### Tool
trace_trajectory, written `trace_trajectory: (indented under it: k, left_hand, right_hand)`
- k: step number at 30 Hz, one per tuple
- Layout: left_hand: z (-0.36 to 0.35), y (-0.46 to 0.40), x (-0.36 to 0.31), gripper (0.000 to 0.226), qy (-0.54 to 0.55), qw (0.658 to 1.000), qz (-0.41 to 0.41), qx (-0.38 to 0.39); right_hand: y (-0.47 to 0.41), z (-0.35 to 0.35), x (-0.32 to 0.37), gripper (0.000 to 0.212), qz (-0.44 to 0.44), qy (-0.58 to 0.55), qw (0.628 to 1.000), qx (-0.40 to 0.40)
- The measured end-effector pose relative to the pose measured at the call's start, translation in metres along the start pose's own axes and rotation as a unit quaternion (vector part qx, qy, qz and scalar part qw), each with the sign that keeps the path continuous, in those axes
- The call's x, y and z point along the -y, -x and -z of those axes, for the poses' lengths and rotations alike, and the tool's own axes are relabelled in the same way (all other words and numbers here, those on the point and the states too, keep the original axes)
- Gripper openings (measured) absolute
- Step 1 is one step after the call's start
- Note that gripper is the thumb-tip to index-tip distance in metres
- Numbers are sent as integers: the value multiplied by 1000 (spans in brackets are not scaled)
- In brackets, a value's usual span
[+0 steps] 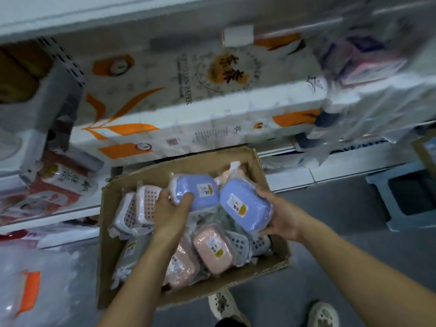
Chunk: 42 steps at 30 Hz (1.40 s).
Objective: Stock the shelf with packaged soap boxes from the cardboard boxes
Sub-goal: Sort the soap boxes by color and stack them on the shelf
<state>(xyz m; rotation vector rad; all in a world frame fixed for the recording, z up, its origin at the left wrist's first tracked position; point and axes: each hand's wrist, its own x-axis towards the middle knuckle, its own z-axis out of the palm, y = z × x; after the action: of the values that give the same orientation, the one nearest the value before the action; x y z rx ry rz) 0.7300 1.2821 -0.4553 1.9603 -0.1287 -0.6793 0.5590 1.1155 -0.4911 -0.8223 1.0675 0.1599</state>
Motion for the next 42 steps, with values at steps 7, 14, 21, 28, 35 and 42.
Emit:
trace_trajectory:
  k: [7,14,21,28,35,42]
  left_hand:
    - [-58,60,-61,35,93,995,0,27]
    - [-197,144,-108,33,145,984,45,92]
    - [-363,221,-154,21,189,954,59,224]
    - [-499,263,-191,19,122,936,84,319]
    - [-631,271,-206,16,124,921,111,353]
    - [-806,254,-236,15,159,899,148,380]
  right_hand:
    - [82,78,39,85,113,29,991,61]
    - [170,236,57,59,177,-56,979,-85]
    - [245,405,50,28,211,-112,956,-170]
    - [274,527,33,36,186,-163,940,-236]
    - [283,633,47,38,190,-215,924,-254]
    - [255,788,80,40,224,-350,827,-378]
